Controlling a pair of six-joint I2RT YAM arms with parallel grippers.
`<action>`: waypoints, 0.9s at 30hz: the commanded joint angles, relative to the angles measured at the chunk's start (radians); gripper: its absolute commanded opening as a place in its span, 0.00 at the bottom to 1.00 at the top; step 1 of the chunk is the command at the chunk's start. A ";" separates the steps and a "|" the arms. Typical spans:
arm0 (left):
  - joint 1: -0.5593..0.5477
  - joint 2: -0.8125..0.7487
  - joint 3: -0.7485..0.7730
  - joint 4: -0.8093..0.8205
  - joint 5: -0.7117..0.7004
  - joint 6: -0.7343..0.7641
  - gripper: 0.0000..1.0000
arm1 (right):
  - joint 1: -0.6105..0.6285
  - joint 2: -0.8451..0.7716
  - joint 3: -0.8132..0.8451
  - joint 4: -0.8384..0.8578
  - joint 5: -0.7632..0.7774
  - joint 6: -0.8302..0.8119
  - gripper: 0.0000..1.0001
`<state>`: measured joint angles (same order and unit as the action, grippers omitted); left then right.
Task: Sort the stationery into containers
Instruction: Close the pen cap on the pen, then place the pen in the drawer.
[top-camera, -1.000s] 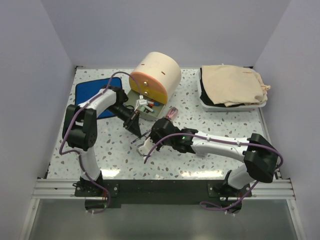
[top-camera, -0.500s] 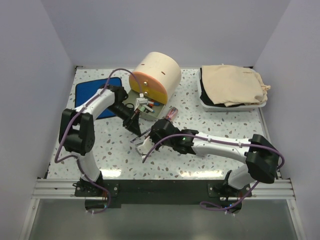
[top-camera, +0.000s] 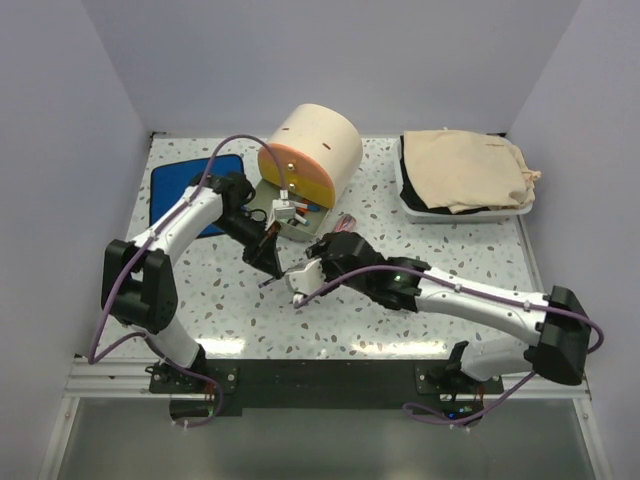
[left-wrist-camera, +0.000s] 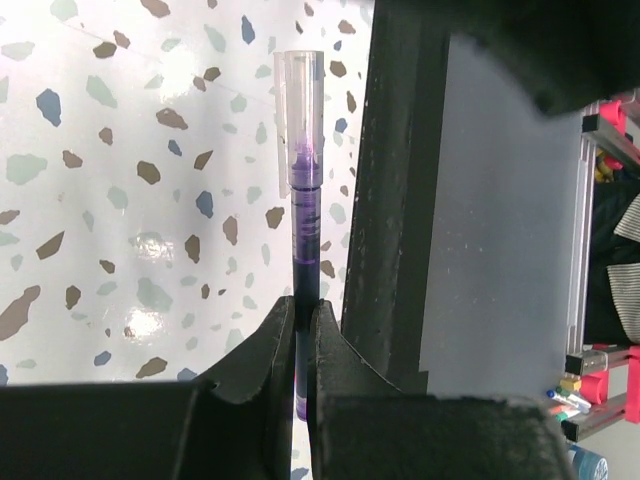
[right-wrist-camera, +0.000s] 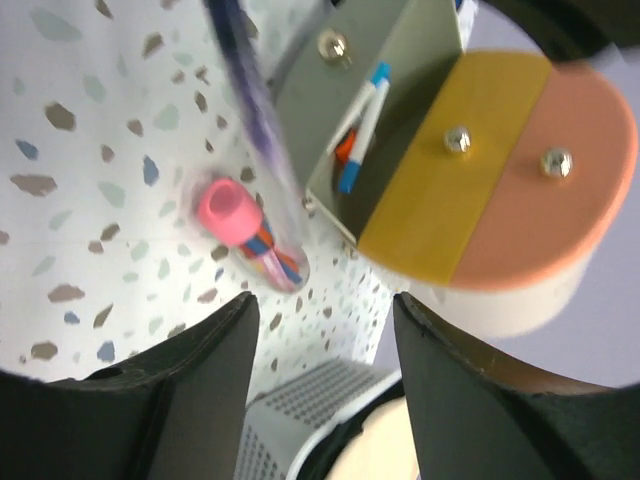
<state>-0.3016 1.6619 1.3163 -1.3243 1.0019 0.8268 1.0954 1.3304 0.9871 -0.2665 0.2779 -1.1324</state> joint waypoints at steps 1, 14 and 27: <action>0.001 -0.033 -0.006 0.023 -0.040 0.048 0.00 | -0.080 -0.129 0.117 -0.138 0.022 0.192 0.61; -0.030 -0.132 0.121 0.299 -0.620 0.172 0.00 | -0.460 -0.218 0.148 -0.200 -0.105 0.658 0.66; -0.073 -0.145 -0.032 0.775 -0.826 0.563 0.00 | -0.486 -0.246 0.079 -0.165 -0.132 0.680 0.65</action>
<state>-0.3725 1.5223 1.3193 -0.7383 0.2192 1.2186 0.6159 1.1191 1.0790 -0.4557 0.1631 -0.4835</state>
